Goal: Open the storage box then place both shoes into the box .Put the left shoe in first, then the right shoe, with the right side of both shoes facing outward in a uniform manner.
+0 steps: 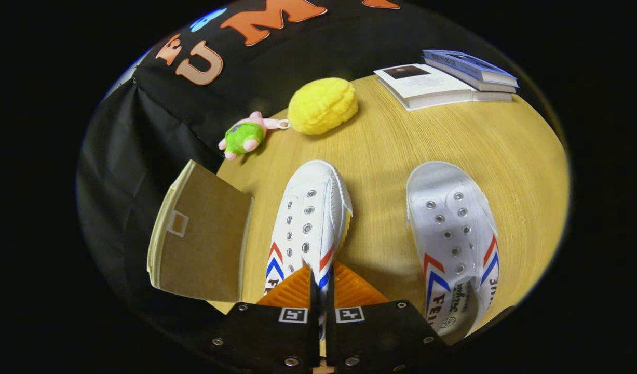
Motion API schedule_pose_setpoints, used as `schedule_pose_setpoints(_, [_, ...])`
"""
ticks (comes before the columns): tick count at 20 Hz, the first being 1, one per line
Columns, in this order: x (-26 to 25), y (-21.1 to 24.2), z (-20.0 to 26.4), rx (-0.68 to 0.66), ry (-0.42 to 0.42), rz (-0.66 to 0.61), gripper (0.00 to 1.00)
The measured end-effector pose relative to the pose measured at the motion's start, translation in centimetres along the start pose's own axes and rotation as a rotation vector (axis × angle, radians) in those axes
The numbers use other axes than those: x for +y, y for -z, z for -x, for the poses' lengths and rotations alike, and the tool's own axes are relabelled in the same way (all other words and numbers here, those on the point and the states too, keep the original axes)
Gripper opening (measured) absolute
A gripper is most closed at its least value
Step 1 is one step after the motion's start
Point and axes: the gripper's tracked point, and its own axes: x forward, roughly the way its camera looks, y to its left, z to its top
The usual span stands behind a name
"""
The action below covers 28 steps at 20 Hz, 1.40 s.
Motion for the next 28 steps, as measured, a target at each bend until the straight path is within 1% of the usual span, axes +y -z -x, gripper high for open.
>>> schedule_pose_setpoints(3, [4.7, -1.9, 1.7, -0.044, -0.064, 0.02, 0.05])
schedule_pose_setpoints(8, [11.7, -4.9, 4.0, -0.09, -0.122, 0.086, 0.05])
schedule_pose_setpoints(13, [19.4, -5.6, 5.3, -0.096, -0.204, 0.145, 0.05])
schedule_pose_setpoints(17, [24.3, -5.4, 4.7, -0.096, -0.249, 0.184, 0.05])
schedule_pose_setpoints(19, [25.7, -5.3, 3.2, -0.089, -0.267, 0.201, 0.05])
schedule_pose_setpoints(22, [27.1, -3.8, 1.2, -0.049, -0.281, 0.232, 0.05])
schedule_pose_setpoints(26, [27.6, -3.4, -1.6, -0.056, -0.235, 0.296, 0.05])
schedule_pose_setpoints(28, [27.0, -2.8, -2.8, -0.02, -0.23, 0.294, 0.05])
